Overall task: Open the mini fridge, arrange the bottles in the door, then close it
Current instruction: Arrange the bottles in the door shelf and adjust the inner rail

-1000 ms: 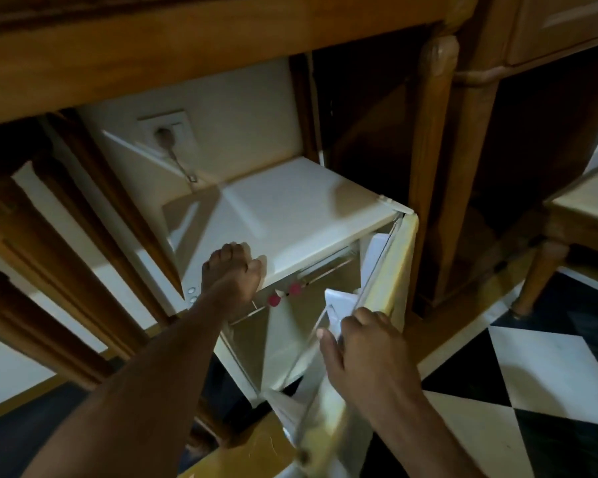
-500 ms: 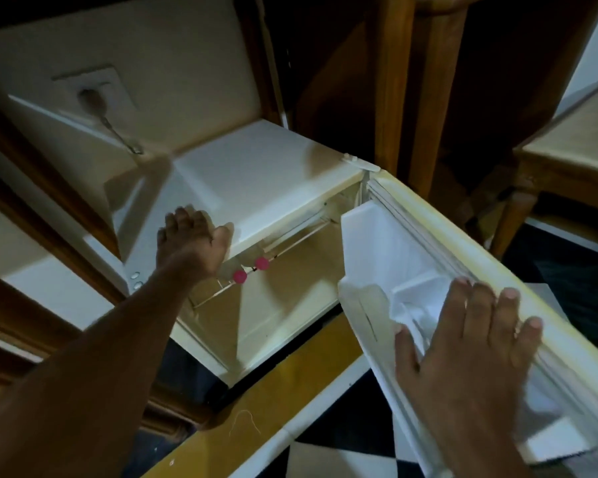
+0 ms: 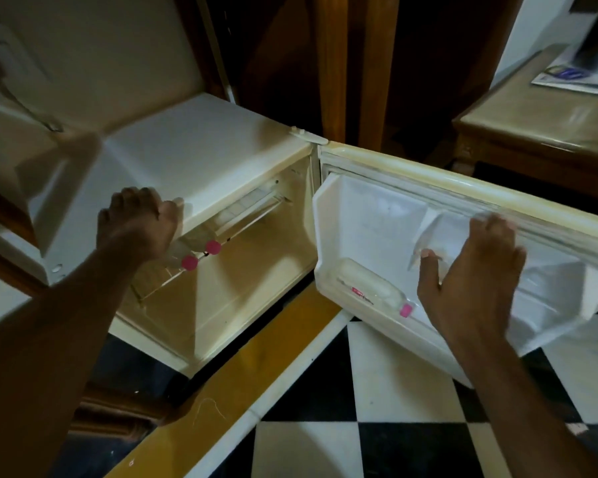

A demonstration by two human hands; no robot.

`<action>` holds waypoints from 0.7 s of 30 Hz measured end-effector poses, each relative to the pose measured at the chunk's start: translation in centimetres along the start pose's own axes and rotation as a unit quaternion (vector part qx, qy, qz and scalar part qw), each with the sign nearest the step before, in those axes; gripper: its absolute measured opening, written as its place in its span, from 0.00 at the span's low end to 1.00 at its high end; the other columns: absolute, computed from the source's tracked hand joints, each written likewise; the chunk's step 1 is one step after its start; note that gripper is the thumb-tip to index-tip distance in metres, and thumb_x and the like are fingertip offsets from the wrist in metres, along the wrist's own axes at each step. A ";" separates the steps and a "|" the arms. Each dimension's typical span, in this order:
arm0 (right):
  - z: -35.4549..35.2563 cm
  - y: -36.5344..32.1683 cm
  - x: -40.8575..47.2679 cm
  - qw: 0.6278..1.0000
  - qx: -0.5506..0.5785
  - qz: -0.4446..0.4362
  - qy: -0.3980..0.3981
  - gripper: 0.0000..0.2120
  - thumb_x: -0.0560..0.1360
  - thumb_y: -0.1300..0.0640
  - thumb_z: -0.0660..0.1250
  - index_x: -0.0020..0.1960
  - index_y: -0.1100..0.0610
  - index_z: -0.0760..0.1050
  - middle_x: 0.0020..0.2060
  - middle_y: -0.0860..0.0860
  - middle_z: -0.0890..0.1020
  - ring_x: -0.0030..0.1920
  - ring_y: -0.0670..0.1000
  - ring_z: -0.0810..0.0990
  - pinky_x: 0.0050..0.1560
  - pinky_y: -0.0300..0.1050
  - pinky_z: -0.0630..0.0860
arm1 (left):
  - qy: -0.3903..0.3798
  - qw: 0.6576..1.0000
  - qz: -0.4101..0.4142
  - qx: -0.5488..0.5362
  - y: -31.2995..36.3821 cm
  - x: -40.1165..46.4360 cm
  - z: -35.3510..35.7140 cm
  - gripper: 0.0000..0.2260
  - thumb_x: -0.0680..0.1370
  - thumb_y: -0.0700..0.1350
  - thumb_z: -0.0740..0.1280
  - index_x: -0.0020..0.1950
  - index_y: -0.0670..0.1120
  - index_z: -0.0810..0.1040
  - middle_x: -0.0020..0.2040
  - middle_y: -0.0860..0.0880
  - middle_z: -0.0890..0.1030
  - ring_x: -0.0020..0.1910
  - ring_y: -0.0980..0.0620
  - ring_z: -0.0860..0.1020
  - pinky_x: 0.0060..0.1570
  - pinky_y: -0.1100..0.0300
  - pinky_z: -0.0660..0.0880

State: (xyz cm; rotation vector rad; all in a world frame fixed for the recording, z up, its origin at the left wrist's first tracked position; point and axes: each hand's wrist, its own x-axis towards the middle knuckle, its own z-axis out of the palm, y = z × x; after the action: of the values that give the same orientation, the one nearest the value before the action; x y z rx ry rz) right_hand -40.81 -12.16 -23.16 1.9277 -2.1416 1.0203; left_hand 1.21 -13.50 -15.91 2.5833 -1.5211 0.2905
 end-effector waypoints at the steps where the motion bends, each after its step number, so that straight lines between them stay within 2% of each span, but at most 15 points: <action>1: 0.4 0.0 -1.4 0.999 0.028 -0.012 0.036 0.26 0.76 0.47 0.62 0.67 0.62 0.65 0.66 0.64 0.71 0.69 0.64 0.66 0.70 0.61 0.61 | 0.001 1.000 0.004 0.008 0.0 0.0 0.0 0.25 0.79 0.54 0.51 0.58 0.34 0.73 0.59 0.29 0.75 0.60 0.29 0.72 0.59 0.35 0.71; 3: 2.0 -0.3 -4.8 0.992 0.076 -0.085 0.063 0.18 0.77 0.51 0.60 0.60 0.62 0.71 0.55 0.62 0.76 0.58 0.62 0.73 0.61 0.56 0.67 | -0.014 0.999 0.025 0.024 -0.1 -0.2 0.1 0.33 0.78 0.58 0.45 0.67 0.31 0.68 0.66 0.27 0.70 0.66 0.27 0.69 0.63 0.35 0.68; 5: 5.1 0.0 -6.8 0.989 0.084 -0.121 -0.021 0.12 0.77 0.55 0.59 0.53 0.62 0.74 0.46 0.59 0.78 0.48 0.60 0.75 0.50 0.54 0.71 | -0.011 1.000 0.019 0.015 -0.3 0.0 0.2 0.34 0.77 0.58 0.45 0.67 0.32 0.68 0.66 0.27 0.71 0.66 0.28 0.70 0.64 0.36 0.68; 6: 7.0 0.3 -6.7 0.989 0.069 -0.099 -0.089 0.10 0.76 0.56 0.60 0.51 0.61 0.74 0.45 0.59 0.78 0.46 0.60 0.76 0.47 0.53 0.72 | -0.003 1.000 0.011 0.008 -0.4 0.2 0.3 0.30 0.78 0.57 0.49 0.63 0.32 0.70 0.63 0.28 0.73 0.63 0.28 0.71 0.62 0.35 0.69; 8: 11.0 1.7 -4.9 0.971 0.017 0.054 -0.234 0.14 0.75 0.56 0.62 0.57 0.63 0.71 0.50 0.61 0.78 0.49 0.63 0.78 0.49 0.54 0.75 | 0.005 1.000 0.000 0.002 -0.3 0.5 0.5 0.23 0.79 0.53 0.53 0.57 0.33 0.73 0.58 0.29 0.74 0.59 0.28 0.72 0.59 0.34 0.70; 10: 13.8 3.2 -3.0 0.905 0.010 0.232 -0.357 0.22 0.74 0.57 0.64 0.64 0.65 0.66 0.58 0.64 0.76 0.56 0.64 0.77 0.55 0.54 0.75 | -0.002 1.000 -0.003 -0.004 -0.3 0.5 0.5 0.25 0.79 0.54 0.51 0.58 0.32 0.72 0.58 0.28 0.74 0.59 0.28 0.72 0.59 0.34 0.71; 11: 14.8 4.0 -2.3 0.880 0.032 0.271 -0.390 0.24 0.73 0.59 0.66 0.65 0.66 0.66 0.59 0.64 0.76 0.57 0.64 0.77 0.56 0.53 0.76 | -0.008 1.000 -0.002 -0.005 -0.3 0.2 0.6 0.29 0.79 0.56 0.48 0.61 0.31 0.71 0.61 0.27 0.74 0.62 0.27 0.72 0.61 0.34 0.70; 12: 15.7 4.5 -1.7 0.871 0.051 0.283 -0.399 0.23 0.71 0.60 0.68 0.63 0.68 0.67 0.57 0.65 0.78 0.56 0.64 0.78 0.53 0.51 0.77 | -0.009 1.000 0.007 -0.005 -0.4 0.0 0.6 0.33 0.78 0.57 0.44 0.66 0.30 0.68 0.65 0.26 0.72 0.65 0.27 0.71 0.62 0.35 0.69; 14: 16.3 4.7 -1.0 0.878 0.055 0.277 -0.387 0.20 0.68 0.62 0.72 0.57 0.69 0.72 0.49 0.63 0.81 0.49 0.62 0.82 0.43 0.46 0.78 | -0.001 1.000 0.019 0.000 -0.4 0.0 0.7 0.35 0.77 0.57 0.41 0.69 0.30 0.66 0.67 0.26 0.70 0.67 0.28 0.69 0.64 0.36 0.68; 15: 16.1 4.5 -0.8 0.888 0.059 0.271 -0.366 0.17 0.67 0.62 0.73 0.52 0.68 0.75 0.43 0.62 0.81 0.45 0.61 0.82 0.37 0.44 0.76 | 0.004 1.000 0.013 -0.001 -0.3 0.1 0.6 0.34 0.76 0.56 0.43 0.67 0.31 0.68 0.65 0.27 0.72 0.66 0.28 0.70 0.63 0.36 0.69; 17: 15.7 4.1 -0.8 0.923 0.082 0.242 -0.289 0.10 0.64 0.62 0.75 0.41 0.65 0.76 0.32 0.55 0.77 0.38 0.59 0.80 0.34 0.39 0.69 | 0.009 1.000 0.003 -0.002 0.0 0.3 0.4 0.31 0.75 0.56 0.46 0.61 0.33 0.72 0.61 0.29 0.74 0.62 0.29 0.72 0.62 0.36 0.70; 19: 15.1 2.9 -1.0 0.944 0.162 0.208 -0.199 0.11 0.64 0.65 0.75 0.38 0.61 0.73 0.31 0.51 0.74 0.38 0.57 0.77 0.39 0.40 0.68 | 0.014 1.000 0.014 -0.006 0.1 0.2 0.4 0.34 0.76 0.57 0.44 0.66 0.32 0.69 0.65 0.28 0.72 0.65 0.29 0.71 0.63 0.37 0.69; 21: 14.7 0.6 -0.7 0.942 0.260 0.166 -0.131 0.13 0.65 0.68 0.74 0.44 0.60 0.73 0.40 0.53 0.75 0.44 0.57 0.76 0.49 0.45 0.70 | 0.009 1.000 0.017 -0.011 0.0 0.0 0.4 0.36 0.76 0.59 0.41 0.69 0.33 0.67 0.68 0.28 0.71 0.68 0.30 0.70 0.65 0.38 0.67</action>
State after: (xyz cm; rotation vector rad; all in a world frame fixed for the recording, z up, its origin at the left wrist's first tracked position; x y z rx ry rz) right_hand -35.96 -19.27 -35.14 2.0410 -2.6172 1.6115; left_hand 1.25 -13.53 -16.29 2.5341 -1.5545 0.2982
